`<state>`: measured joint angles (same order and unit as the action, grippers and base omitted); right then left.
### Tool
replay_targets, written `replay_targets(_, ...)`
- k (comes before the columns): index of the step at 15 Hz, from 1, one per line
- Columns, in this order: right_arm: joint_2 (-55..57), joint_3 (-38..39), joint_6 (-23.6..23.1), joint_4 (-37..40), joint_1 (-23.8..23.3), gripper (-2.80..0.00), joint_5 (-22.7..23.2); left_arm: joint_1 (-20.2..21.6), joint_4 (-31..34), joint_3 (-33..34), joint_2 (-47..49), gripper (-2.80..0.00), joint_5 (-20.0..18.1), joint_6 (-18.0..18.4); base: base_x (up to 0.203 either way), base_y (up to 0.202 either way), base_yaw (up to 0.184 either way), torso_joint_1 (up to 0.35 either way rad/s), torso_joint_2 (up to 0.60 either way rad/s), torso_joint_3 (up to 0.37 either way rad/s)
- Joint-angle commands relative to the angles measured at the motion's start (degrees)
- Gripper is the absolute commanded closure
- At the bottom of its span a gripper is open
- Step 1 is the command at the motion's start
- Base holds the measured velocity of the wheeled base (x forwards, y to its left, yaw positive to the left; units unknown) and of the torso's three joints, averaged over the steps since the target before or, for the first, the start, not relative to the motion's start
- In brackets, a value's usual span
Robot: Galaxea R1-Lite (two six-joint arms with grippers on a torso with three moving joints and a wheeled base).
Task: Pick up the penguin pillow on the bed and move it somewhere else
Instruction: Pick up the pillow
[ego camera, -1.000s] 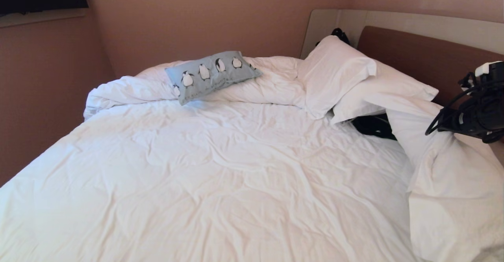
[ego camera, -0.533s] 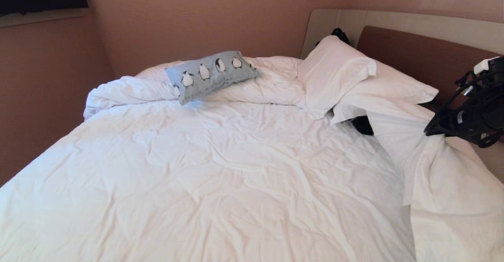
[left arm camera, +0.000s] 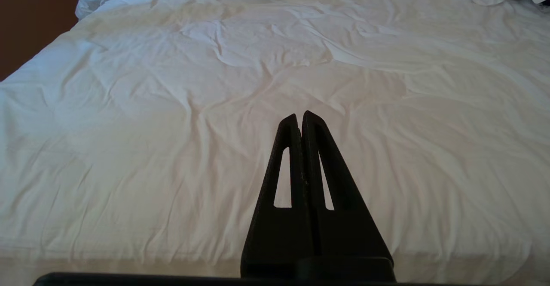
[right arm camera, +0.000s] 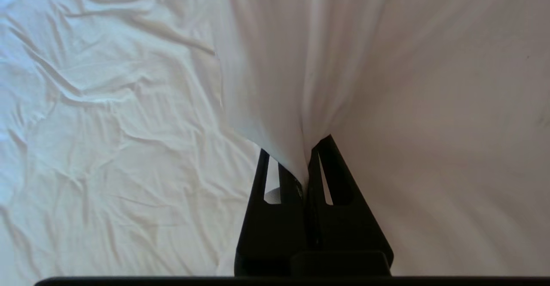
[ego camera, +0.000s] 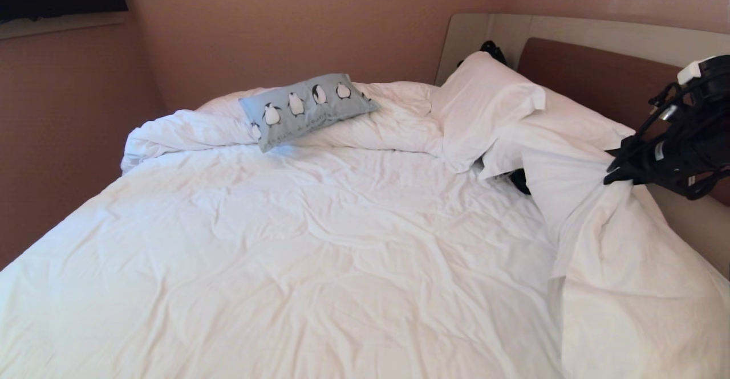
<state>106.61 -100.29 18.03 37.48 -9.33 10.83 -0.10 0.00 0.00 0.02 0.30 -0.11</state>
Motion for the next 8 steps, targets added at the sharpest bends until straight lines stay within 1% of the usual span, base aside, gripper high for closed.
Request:
replay_targets(1,1.67,-2.01,5.61,5.06,0.28,0.0,-0.01,0.01,0.0,0.0,-0.02,0.0,0.05,-0.06,0.0,0.0,0.0,0.0,0.0,0.0)
replay_targets(6,0.96,-2.1,7.21,5.06,0.9,0.0,0.16,0.01,0.0,0.08,-0.02,0.0,0.05,-0.06,0.0,0.0,0.0,0.0,0.0,0.0)
replay_targets(8,0.96,-2.97,8.99,5.13,1.13,0.0,0.13,0.01,0.0,0.08,-0.02,0.0,0.05,-0.03,0.0,0.0,0.0,0.0,0.0,0.0)
